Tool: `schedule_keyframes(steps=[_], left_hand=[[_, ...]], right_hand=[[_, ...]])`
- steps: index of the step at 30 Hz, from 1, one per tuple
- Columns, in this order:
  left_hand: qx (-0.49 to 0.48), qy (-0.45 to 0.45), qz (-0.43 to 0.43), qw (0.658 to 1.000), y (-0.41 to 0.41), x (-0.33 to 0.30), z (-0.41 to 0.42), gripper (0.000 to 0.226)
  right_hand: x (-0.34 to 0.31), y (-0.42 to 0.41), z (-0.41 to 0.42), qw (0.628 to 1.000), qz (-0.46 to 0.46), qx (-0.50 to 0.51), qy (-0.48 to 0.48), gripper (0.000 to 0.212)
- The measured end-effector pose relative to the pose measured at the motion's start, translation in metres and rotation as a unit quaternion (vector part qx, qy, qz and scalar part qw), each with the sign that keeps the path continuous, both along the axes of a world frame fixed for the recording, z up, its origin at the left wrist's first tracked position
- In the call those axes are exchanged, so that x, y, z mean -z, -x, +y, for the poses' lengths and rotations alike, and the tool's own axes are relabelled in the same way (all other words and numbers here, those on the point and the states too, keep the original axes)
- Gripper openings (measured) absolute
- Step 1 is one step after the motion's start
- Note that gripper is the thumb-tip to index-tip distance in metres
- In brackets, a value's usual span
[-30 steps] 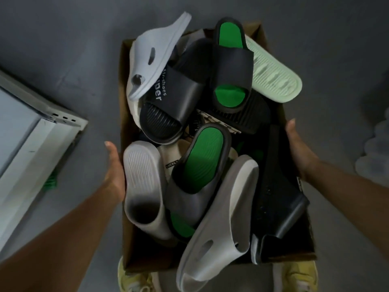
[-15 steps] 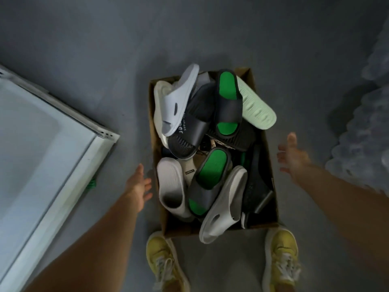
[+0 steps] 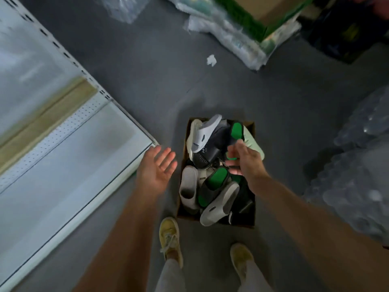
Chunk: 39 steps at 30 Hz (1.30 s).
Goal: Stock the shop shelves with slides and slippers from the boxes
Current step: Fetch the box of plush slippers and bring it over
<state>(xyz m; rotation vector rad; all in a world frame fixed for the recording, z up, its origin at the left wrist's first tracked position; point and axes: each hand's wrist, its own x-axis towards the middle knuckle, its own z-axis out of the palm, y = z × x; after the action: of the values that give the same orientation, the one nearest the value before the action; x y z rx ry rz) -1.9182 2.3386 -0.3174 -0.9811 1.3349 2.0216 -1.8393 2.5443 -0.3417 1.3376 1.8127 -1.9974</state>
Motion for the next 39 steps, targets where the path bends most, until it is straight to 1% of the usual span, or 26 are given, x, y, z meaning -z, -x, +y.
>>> schedule_keyframes(steps=[2,4,6,8,10,12,14,19,24,29,33,37,39], left_hand=[[-0.032,-0.02,0.017,0.999,-0.019,-0.04,-0.009,0.033],[-0.079,-0.037,0.047,0.995,-0.051,-0.089,-0.025,0.031],[-0.09,-0.037,0.052,0.994,-0.067,-0.114,-0.03,0.032],[-0.139,-0.037,0.073,0.987,-0.098,-0.15,-0.051,0.034],[-0.18,-0.034,0.093,0.979,-0.127,-0.184,-0.074,0.032],[-0.226,-0.037,0.119,0.966,-0.158,-0.217,-0.103,0.028],[-0.265,-0.035,0.154,0.951,-0.189,-0.248,-0.135,0.026],[-0.366,-0.006,0.227,0.903,-0.282,-0.315,-0.227,0.025],[-0.453,0.023,0.251,0.855,-0.405,-0.356,-0.318,0.024],[-0.545,0.064,0.256,0.796,-0.565,-0.388,-0.416,0.03],[-0.586,0.1,0.254,0.763,-0.692,-0.407,-0.484,0.028],[-0.642,0.138,0.254,0.71,-0.792,-0.421,-0.539,0.028],[-0.664,0.148,0.249,0.69,-0.835,-0.425,-0.564,0.027]], right_hand=[[-0.043,-0.003,-0.009,0.999,0.027,-0.045,0.003,0.041],[-0.098,-0.013,-0.022,0.992,0.057,-0.108,0.011,0.041],[-0.132,-0.013,-0.025,0.99,0.076,-0.12,0.025,0.041],[-0.174,-0.024,-0.039,0.979,0.102,-0.174,0.034,0.043],[-0.212,-0.032,-0.057,0.968,0.135,-0.207,0.038,0.043],[-0.243,-0.041,-0.08,0.957,0.159,-0.237,0.042,0.045],[-0.271,-0.05,-0.108,0.943,0.183,-0.273,0.059,0.051],[-0.334,-0.092,-0.196,0.891,0.228,-0.386,0.075,0.058],[-0.384,-0.157,-0.313,0.832,0.258,-0.482,0.094,0.055],[-0.42,-0.259,-0.451,0.766,0.273,-0.568,0.126,0.05],[-0.432,-0.352,-0.559,0.726,0.255,-0.614,0.176,0.046],[-0.435,-0.435,-0.648,0.689,0.234,-0.654,0.206,0.047],[-0.435,-0.471,-0.687,0.669,0.221,-0.674,0.224,0.047]])
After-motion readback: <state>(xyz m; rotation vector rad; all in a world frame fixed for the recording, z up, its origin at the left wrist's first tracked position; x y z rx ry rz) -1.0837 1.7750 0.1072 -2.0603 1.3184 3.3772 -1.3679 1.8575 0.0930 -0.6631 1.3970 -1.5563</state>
